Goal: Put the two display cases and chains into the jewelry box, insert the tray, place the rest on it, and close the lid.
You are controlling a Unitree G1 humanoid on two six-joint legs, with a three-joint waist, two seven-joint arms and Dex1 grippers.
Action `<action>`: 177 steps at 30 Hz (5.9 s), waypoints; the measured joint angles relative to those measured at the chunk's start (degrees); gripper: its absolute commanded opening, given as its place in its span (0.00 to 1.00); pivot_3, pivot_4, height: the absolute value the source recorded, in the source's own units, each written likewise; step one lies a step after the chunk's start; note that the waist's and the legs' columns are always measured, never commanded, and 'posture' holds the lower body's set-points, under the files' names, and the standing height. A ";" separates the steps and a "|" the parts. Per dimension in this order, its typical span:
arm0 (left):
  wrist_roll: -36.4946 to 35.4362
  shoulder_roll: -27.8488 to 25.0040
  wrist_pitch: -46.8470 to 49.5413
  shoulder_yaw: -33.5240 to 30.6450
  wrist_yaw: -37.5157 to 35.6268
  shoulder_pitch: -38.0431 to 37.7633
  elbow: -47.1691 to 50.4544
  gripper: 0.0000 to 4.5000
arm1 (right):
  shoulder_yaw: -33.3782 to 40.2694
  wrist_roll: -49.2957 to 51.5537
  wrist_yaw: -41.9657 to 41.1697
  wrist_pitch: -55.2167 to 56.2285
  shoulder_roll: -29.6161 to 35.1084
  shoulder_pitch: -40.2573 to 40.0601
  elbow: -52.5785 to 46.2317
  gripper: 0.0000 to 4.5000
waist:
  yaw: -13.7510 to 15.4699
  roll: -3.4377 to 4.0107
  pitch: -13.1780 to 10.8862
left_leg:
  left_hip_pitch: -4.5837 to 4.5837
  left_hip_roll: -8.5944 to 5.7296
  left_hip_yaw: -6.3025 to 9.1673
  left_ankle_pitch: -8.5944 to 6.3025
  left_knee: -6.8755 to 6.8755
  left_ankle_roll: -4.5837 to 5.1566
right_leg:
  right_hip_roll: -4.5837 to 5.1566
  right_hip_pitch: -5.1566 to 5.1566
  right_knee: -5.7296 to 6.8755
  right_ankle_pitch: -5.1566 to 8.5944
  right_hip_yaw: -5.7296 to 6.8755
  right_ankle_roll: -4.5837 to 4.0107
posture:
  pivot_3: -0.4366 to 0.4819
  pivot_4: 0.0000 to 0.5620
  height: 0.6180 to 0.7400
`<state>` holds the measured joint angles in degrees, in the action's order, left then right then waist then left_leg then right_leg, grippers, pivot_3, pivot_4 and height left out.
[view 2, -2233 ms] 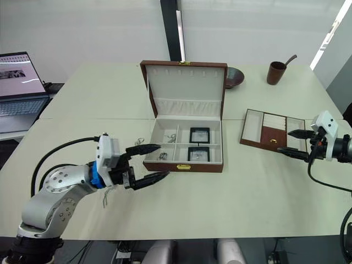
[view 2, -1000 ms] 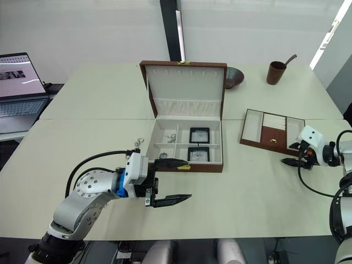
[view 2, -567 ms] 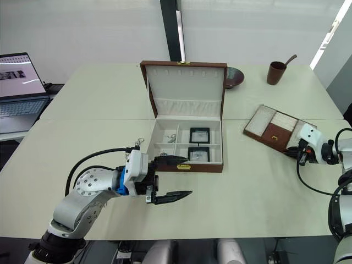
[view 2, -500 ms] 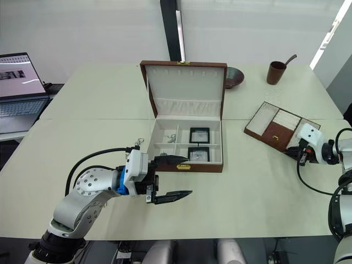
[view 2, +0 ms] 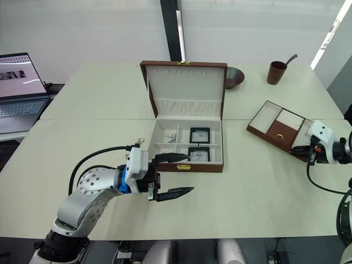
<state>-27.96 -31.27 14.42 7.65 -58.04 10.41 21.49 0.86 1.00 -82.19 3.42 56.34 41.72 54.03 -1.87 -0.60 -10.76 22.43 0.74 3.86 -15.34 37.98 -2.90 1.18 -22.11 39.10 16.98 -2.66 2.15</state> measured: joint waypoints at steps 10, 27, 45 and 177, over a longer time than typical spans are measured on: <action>-0.88 0.01 -0.01 -7.60 6.36 -12.04 5.57 1.00 | 13.75 15.41 -1.10 -25.88 8.97 -29.93 -53.20 0.00 | 0.08 0.27 0.09 | -0.09 0.00 0.27 0.00 0.00 0.00 | 0.00 0.12 0.00 -0.01 0.02 0.04 | 0.48 0.27 1.00; -1.35 0.35 -0.39 -18.48 14.99 -28.29 12.69 1.00 | -3.50 26.02 8.98 -46.87 6.59 -12.98 -78.87 0.00 | 0.24 0.13 0.02 | -0.16 0.02 0.18 -0.01 -0.02 0.00 | 0.00 0.25 -0.14 0.02 0.14 0.03 | 0.48 0.27 1.00; -0.89 6.34 -6.28 -20.69 18.11 -37.38 12.63 1.00 | -27.51 12.42 15.10 -49.87 -11.55 5.73 -68.83 0.00 | 0.24 0.08 0.01 | 0.19 0.00 0.33 -0.01 0.00 0.00 | 0.00 -0.09 -0.09 0.01 0.23 0.01 | 0.48 0.27 1.00; -1.13 -18.20 -7.16 -43.41 2.42 -16.27 -36.72 1.00 | 13.91 20.66 14.82 -16.30 -5.46 -29.22 -31.79 0.99 | 0.00 -0.05 0.04 | 0.06 0.05 0.09 -0.01 -0.10 0.01 | -0.04 -0.07 -0.05 0.02 0.14 -0.02 | 0.48 0.27 1.00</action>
<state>-29.09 -49.46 7.26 -35.76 -55.62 -5.86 -15.23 14.77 21.65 -67.37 -12.88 50.88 12.50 22.25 -1.87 -0.65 -10.72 22.49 0.79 3.96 -15.36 37.89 -2.90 1.14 -22.17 39.06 17.00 -2.53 2.12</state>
